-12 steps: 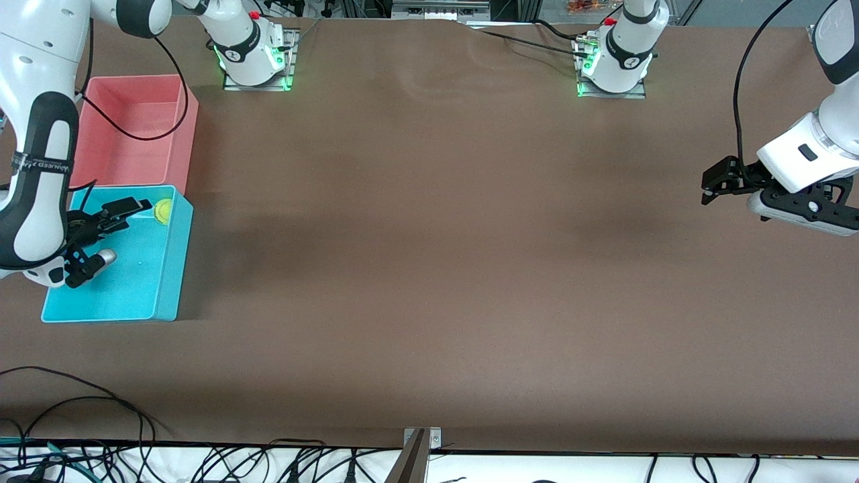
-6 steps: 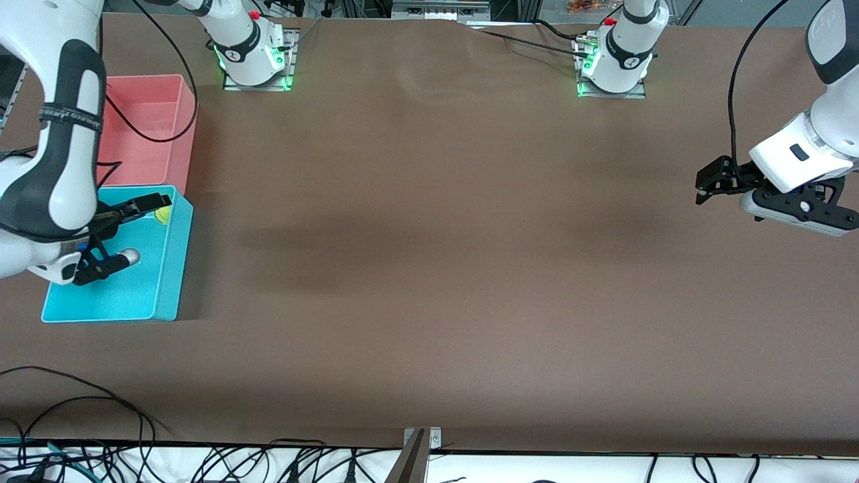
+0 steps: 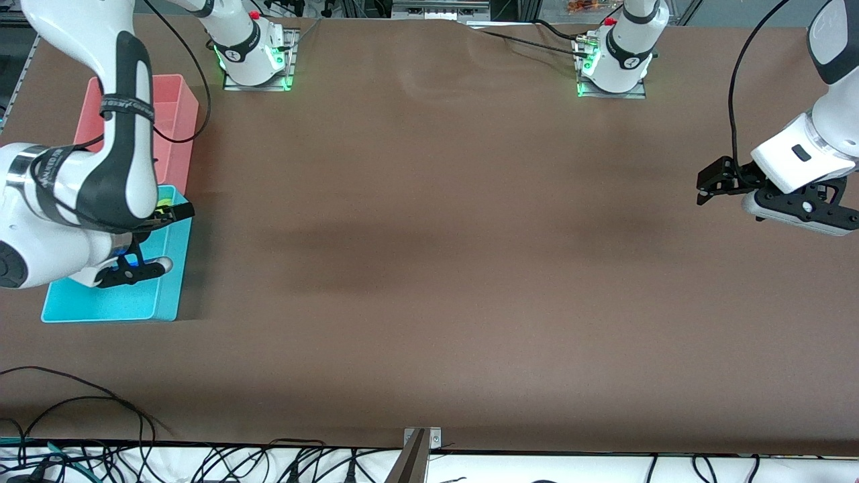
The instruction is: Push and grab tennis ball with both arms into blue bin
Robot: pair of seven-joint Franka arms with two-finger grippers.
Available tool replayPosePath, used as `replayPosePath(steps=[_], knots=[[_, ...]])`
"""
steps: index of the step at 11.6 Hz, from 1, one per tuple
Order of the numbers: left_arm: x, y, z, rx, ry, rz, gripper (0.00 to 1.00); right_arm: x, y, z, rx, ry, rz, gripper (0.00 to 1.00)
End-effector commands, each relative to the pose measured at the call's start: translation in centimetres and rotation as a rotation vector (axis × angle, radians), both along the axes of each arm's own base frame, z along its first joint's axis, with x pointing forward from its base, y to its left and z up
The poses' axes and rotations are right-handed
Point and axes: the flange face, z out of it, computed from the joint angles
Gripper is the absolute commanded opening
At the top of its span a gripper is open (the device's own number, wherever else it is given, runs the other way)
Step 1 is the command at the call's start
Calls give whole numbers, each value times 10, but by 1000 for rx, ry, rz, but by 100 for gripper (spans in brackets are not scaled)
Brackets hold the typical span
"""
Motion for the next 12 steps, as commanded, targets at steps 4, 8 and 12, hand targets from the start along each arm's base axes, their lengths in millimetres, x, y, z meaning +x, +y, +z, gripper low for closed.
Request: replayPosePath(steps=[4, 8, 12], knots=[[1, -5, 1, 5, 3, 26, 100, -6, -11, 34, -125, -39, -45, 100], [1, -8, 1, 5, 3, 23, 100, -4, -14, 72, -115, -117, -73, 100], [1, -7, -2, 5, 9, 24, 100, -13, -20, 92, -109, -225, -140, 100]])
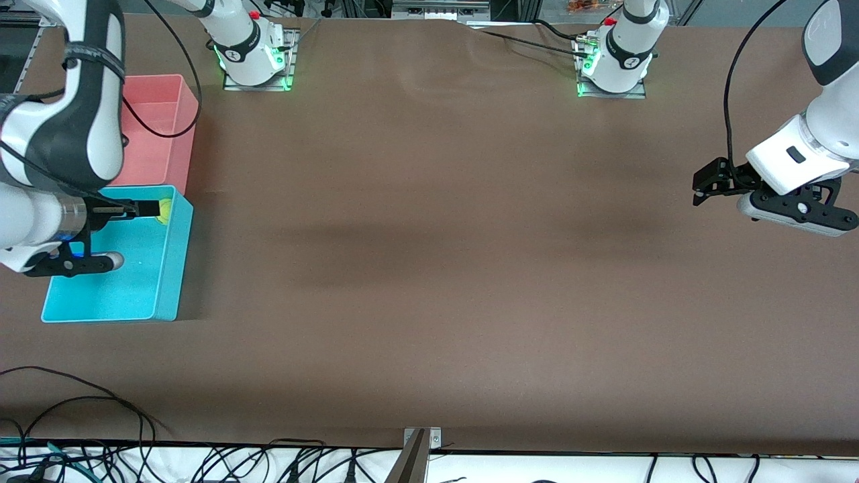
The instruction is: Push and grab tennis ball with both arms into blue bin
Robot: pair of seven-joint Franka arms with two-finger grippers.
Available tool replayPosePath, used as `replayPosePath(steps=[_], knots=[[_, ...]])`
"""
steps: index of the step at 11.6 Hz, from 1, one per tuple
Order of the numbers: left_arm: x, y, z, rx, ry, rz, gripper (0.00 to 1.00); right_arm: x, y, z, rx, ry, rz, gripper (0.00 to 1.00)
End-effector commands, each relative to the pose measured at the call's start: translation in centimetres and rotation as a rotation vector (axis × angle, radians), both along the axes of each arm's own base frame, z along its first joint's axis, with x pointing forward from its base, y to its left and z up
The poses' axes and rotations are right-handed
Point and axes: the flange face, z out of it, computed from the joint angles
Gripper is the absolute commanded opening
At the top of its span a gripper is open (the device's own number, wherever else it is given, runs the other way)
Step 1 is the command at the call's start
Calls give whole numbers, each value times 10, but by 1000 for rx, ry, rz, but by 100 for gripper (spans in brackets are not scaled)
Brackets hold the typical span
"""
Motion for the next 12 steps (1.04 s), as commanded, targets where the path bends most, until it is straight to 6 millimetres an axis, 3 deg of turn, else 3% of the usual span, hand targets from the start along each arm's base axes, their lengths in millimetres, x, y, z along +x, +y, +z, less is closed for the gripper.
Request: replayPosePath(steps=[1, 2, 4, 6, 8, 12], knots=[[1, -2, 1, 6, 3, 12, 100, -20, 3, 12, -40, -59, 2, 100], [1, -2, 1, 6, 5, 10, 100, -29, -2, 13, -27, -92, 6, 100], [1, -2, 1, 4, 4, 10, 100, -71, -11, 20, 0, -213, 7, 100], [2, -4, -1, 4, 7, 9, 100, -101, -27, 52, 25, -304, -29, 100], [2, -4, -3, 5, 11, 9, 100, -107, -48, 56, 80, -323, -84, 100], [2, -2, 0, 3, 5, 14, 100, -109, -47, 59, 74, -335, -87, 100]])
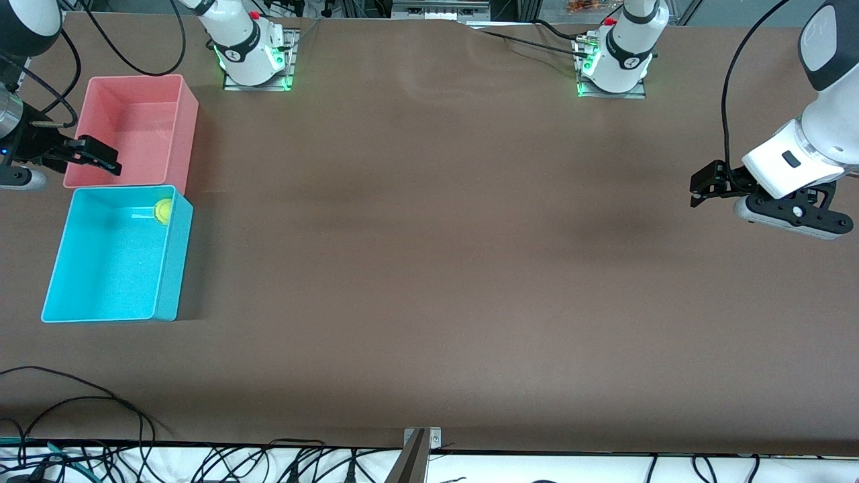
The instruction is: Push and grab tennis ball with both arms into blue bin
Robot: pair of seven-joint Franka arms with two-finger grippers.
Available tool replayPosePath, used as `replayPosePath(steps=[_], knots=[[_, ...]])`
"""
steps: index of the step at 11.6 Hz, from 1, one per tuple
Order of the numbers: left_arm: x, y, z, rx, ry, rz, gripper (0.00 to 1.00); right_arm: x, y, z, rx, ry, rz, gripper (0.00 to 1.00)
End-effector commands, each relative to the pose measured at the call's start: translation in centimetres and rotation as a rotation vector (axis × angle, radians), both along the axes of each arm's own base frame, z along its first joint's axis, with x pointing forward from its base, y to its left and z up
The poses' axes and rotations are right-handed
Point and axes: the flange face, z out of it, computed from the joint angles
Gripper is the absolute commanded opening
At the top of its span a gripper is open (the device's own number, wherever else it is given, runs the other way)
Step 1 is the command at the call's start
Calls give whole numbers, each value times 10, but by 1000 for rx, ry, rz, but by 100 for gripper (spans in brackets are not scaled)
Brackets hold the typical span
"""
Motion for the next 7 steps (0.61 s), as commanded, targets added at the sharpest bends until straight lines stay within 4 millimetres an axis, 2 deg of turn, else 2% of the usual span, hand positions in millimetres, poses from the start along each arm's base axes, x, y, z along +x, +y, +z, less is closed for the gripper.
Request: replayPosePath(steps=[1, 5, 6, 7], knots=[[1, 1, 5, 3, -4, 17, 100, -4, 11, 3, 8, -34, -6, 100], [0, 4, 5, 3, -4, 29, 100, -4, 15, 15, 8, -97, -53, 100], [1, 3, 6, 2, -6, 47, 100, -5, 15, 10, 16, -100, -53, 100], [0, -7, 8, -2, -9, 77, 100, -11, 16, 17, 18, -103, -40, 100]])
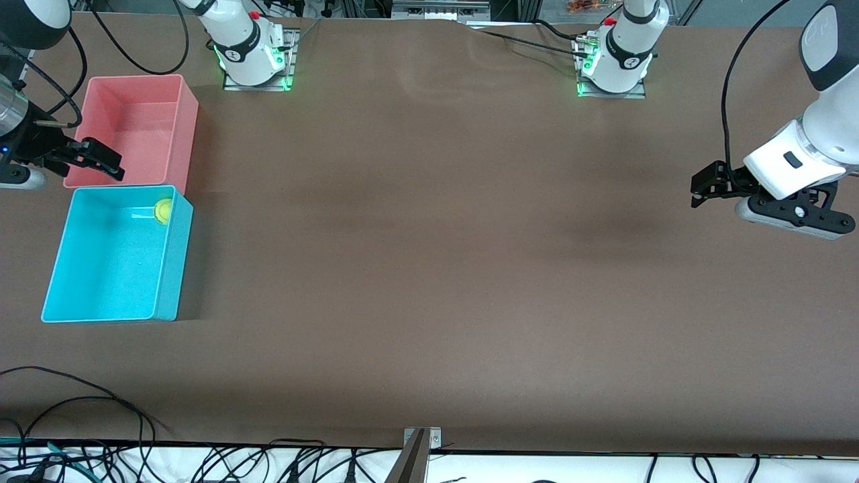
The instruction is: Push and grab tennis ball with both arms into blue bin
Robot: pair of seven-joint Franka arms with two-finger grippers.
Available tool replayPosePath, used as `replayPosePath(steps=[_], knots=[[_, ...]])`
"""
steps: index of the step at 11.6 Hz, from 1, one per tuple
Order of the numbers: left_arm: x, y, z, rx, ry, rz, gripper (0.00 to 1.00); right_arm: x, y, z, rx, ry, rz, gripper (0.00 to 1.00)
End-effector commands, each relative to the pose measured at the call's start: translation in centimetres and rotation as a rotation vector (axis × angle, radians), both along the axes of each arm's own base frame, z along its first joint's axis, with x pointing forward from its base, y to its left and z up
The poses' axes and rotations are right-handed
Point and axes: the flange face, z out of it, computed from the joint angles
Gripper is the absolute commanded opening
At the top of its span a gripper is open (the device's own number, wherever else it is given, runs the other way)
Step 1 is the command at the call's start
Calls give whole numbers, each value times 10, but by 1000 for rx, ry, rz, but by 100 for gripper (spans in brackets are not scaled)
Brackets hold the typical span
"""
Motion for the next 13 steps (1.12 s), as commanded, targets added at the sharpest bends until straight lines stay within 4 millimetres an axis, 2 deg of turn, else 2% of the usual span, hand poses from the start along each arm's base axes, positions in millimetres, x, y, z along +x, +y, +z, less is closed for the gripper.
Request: replayPosePath(steps=[1, 3, 5, 6, 9, 13], knots=[[0, -10, 9, -6, -12, 86, 100, -16, 6, 10, 11, -22, 9, 100], [-1, -12, 11, -5, -14, 94, 100, -17, 13, 27, 18, -6, 13, 100], [-2, -11, 14, -5, -18, 90, 100, -16, -9, 43, 25, -28, -27, 100], [-3, -11, 14, -4, -17, 96, 100, -17, -10, 49, 26, -16, -28, 100], [-3, -12, 16, -7, -21, 98, 100, -3, -9, 57, 24, 7, -26, 100], [-3, -12, 14, -5, -17, 97, 100, -2, -7, 55, 26, 12, -21, 100]])
